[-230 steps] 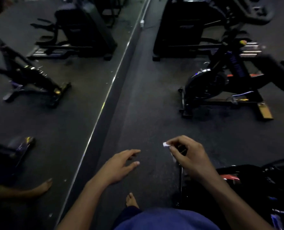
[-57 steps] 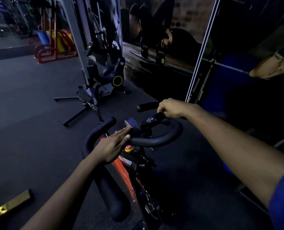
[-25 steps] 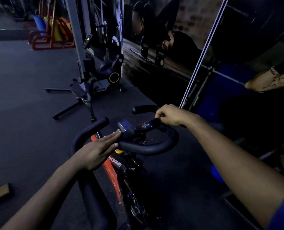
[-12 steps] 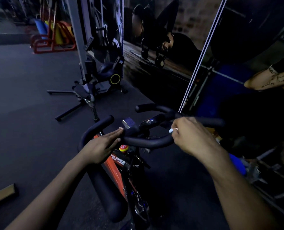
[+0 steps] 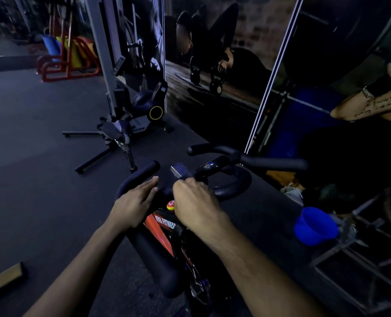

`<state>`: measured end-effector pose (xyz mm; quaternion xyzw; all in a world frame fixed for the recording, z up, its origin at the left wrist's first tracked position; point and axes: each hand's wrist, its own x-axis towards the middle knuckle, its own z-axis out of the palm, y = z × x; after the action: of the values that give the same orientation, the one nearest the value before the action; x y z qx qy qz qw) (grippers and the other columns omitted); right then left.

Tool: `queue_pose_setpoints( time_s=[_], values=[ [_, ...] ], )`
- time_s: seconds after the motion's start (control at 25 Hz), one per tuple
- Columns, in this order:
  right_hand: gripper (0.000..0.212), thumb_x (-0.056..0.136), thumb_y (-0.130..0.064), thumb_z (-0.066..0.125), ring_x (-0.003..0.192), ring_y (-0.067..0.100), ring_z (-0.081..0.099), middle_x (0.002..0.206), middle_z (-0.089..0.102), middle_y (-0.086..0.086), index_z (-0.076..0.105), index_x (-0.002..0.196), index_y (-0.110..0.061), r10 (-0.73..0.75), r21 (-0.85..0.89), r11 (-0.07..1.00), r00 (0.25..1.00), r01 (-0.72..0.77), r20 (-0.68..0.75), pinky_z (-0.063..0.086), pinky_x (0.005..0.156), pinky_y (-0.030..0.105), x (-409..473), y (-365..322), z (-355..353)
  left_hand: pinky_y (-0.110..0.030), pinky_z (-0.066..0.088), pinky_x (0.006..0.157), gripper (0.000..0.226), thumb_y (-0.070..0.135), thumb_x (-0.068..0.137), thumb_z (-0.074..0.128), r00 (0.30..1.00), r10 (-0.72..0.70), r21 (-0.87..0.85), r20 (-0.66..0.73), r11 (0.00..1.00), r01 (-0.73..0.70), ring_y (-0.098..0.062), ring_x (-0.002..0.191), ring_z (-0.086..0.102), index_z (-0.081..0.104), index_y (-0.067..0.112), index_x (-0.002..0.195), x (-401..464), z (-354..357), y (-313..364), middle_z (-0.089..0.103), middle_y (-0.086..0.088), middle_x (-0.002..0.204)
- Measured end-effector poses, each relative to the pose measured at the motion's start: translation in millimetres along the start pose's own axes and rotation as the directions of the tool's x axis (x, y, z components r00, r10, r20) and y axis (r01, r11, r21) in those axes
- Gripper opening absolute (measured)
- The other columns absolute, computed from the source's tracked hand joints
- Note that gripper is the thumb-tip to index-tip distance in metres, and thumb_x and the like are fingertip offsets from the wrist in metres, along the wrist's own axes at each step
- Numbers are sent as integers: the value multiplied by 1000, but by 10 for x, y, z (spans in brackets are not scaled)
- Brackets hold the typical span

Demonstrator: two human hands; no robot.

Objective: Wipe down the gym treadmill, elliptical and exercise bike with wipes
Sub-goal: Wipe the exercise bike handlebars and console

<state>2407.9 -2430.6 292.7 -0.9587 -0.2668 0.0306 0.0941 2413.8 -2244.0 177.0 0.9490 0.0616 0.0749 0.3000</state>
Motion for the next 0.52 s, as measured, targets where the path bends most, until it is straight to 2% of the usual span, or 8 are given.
queue_pose_setpoints(
  time_s=[0.12, 0.2, 0.28, 0.36, 0.4, 0.44, 0.52],
  values=[
    [15, 95, -18, 57, 111, 35, 61, 119, 61, 11, 61, 109, -13, 35, 30, 999, 998, -33, -49, 49, 88, 39, -82, 129, -19, -16, 25, 107, 48, 43, 109, 34, 1000, 7, 12, 9, 1000, -7, -2, 147, 31, 39, 33, 155, -6, -19, 6, 35, 20, 159],
    [16, 93, -23, 58, 108, 32, 63, 116, 65, 6, 66, 107, -18, 110, 80, 992, 988, -101, -108, 50, 89, 37, -173, 339, -105, -18, 24, 110, 48, 44, 109, 33, 1000, 11, 20, 22, 1000, -12, -4, 148, 31, 38, 33, 155, -6, -15, 9, 35, 20, 160],
    [14, 92, -26, 60, 98, 28, 66, 103, 70, 2, 70, 98, -19, 207, 111, 976, 962, -189, -179, 53, 82, 34, -228, 605, -234, -24, 26, 114, 48, 46, 109, 32, 999, -8, 33, 31, 999, 6, -7, 148, 32, 39, 35, 155, -4, -8, 3, 35, 21, 159],
    [13, 91, -23, 60, 80, 8, 64, 77, 68, -12, 72, 87, -19, 288, 177, 951, 932, -253, -220, 49, 67, 20, -274, 868, -352, -29, 28, 117, 47, 49, 108, 32, 999, -18, 39, 43, 999, 17, -7, 148, 33, 39, 38, 154, -1, -3, -10, 36, 23, 158],
    [13, 90, -20, 60, 72, -2, 58, 63, 62, -18, 72, 83, -20, 304, 193, 945, 925, -263, -228, 40, 59, 11, -314, 963, -399, -30, 29, 117, 47, 49, 108, 32, 999, -17, 38, 49, 999, 15, -7, 147, 34, 40, 39, 153, 0, -3, -9, 37, 22, 158],
    [14, 89, -18, 60, 70, -4, 56, 58, 59, -20, 71, 82, -21, 312, 191, 944, 918, -270, -244, 36, 57, 11, -365, 1041, -426, -29, 30, 116, 47, 49, 108, 32, 999, -14, 36, 52, 999, 12, -7, 147, 34, 40, 38, 153, 4, -6, -3, 37, 21, 158],
    [13, 90, -18, 60, 82, 9, 63, 72, 66, -14, 72, 85, -23, 324, 217, 938, 904, -269, -278, 43, 68, 24, -499, 1186, -414, -29, 29, 115, 47, 47, 108, 33, 998, -7, 36, 62, 999, 5, -9, 147, 35, 41, 36, 153, 7, -9, -2, 38, 19, 158]
  ],
)
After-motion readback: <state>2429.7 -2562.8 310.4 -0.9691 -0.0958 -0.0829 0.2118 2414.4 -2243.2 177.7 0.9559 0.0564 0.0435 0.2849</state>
